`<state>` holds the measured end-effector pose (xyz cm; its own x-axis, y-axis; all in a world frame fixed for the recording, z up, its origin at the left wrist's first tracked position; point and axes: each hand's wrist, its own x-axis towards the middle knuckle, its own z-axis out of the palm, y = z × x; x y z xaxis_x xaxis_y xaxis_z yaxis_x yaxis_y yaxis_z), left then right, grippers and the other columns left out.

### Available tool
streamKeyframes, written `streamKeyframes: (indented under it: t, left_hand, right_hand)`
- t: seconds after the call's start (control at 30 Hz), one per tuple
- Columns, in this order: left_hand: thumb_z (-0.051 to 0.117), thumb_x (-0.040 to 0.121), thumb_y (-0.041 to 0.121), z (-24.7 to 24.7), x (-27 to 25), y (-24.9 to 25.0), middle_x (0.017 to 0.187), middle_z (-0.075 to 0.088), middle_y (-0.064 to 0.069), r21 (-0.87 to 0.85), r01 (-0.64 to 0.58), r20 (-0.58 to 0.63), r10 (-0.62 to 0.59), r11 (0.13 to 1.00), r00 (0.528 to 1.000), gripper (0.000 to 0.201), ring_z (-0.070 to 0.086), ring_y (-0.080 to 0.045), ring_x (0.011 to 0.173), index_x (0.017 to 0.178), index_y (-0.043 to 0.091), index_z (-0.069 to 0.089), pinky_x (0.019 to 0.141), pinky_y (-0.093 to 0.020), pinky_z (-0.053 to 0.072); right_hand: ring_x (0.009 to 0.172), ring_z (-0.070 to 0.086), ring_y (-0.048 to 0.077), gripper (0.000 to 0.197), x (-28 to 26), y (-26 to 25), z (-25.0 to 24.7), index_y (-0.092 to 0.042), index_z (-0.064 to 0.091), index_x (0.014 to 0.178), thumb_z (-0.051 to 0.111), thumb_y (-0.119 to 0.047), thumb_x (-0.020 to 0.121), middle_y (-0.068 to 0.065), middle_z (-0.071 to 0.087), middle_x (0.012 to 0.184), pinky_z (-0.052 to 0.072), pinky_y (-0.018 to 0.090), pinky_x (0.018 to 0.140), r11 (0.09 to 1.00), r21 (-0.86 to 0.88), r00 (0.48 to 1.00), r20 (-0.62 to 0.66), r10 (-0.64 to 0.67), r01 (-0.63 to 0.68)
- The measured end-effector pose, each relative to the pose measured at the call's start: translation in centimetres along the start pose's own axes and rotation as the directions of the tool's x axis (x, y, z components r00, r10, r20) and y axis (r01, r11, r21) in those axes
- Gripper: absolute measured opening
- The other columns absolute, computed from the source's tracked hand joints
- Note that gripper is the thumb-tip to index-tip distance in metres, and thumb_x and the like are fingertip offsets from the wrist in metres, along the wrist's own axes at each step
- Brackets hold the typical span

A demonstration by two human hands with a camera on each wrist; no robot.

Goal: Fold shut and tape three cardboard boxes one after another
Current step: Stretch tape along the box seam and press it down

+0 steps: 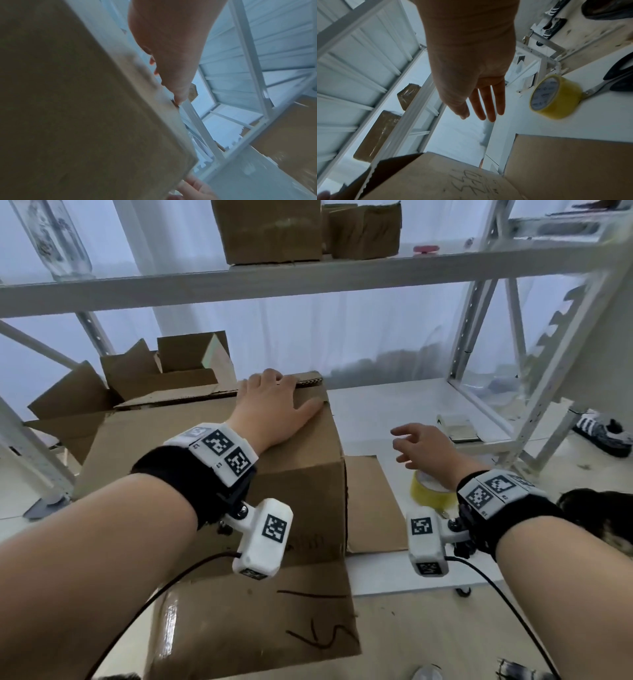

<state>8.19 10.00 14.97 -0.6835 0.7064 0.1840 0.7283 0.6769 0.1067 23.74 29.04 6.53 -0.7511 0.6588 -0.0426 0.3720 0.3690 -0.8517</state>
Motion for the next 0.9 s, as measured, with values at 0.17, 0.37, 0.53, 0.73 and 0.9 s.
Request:
streamKeyframes:
  t: [0.17,0.37,0.53,0.73,0.9]
  left_hand:
    - [0.04,0.094,0.055,-0.1,-0.4,2.9,0.146,0.035,-0.011,-0.055,-0.111,-0.073,0.106,0.992,0.992,0.06,0.027,-0.033,0.136,0.143,0.019,0.038,0.112,-0.045,0.021]
    - [0.044,0.096,0.045,1.6,-1.0,7.3,0.14,0.042,-0.007,-0.065,-0.312,-0.088,0.306,0.948,0.948,0.046,0.031,-0.027,0.134,0.134,0.019,0.05,0.112,-0.038,0.021]
    - [0.046,0.097,0.037,4.6,-1.5,12.1,0.139,0.044,-0.003,-0.089,-0.456,-0.059,0.453,0.885,0.89,0.038,0.031,-0.023,0.133,0.128,0.019,0.055,0.107,-0.035,0.027]
    - [0.046,0.096,0.033,11.2,-0.9,17.3,0.138,0.043,-0.007,-0.092,-0.504,0.117,0.512,0.859,0.851,0.037,0.034,-0.026,0.13,0.128,0.016,0.054,0.1,-0.039,0.036]
    - [0.049,0.094,0.028,17.7,1.3,18.9,0.146,0.031,-0.007,-0.063,-0.459,0.323,0.454,0.886,0.831,0.047,0.032,-0.028,0.131,0.139,0.017,0.04,0.102,-0.041,0.038]
  right_hand:
    - [0.089,0.066,0.025,0.029,-0.1,1.1,-1.0,-0.009,0.058,0.123,0.052,-0.016,0.096,0.014,0.065,0.106,0.053,0.039,0.082,0.998,-0.065,1.0,-0.015,0.009,-0.01]
    - [0.093,0.06,0.023,0.027,-0.8,3.4,-3.3,-0.009,0.063,0.118,0.055,-0.019,0.094,0.012,0.063,0.107,0.049,0.039,0.093,0.97,-0.237,0.999,-0.003,0.048,-0.047]
    - [0.098,0.061,0.031,0.025,-2.2,6.8,-6.3,-0.008,0.062,0.116,0.053,-0.017,0.095,0.015,0.063,0.107,0.049,0.04,0.087,0.953,-0.263,0.988,-0.008,0.152,-0.149]
    - [0.106,0.06,0.026,0.027,-3.4,11.0,-9.5,-0.006,0.064,0.118,0.052,-0.017,0.096,0.011,0.064,0.117,0.046,0.035,0.09,0.896,-0.407,0.983,-0.026,0.184,-0.179]
    - [0.114,0.056,0.026,0.03,-2.3,13.7,-8.6,-0.008,0.062,0.121,0.05,-0.018,0.096,0.011,0.062,0.124,0.042,0.032,0.094,0.875,-0.445,0.98,-0.023,0.2,-0.189]
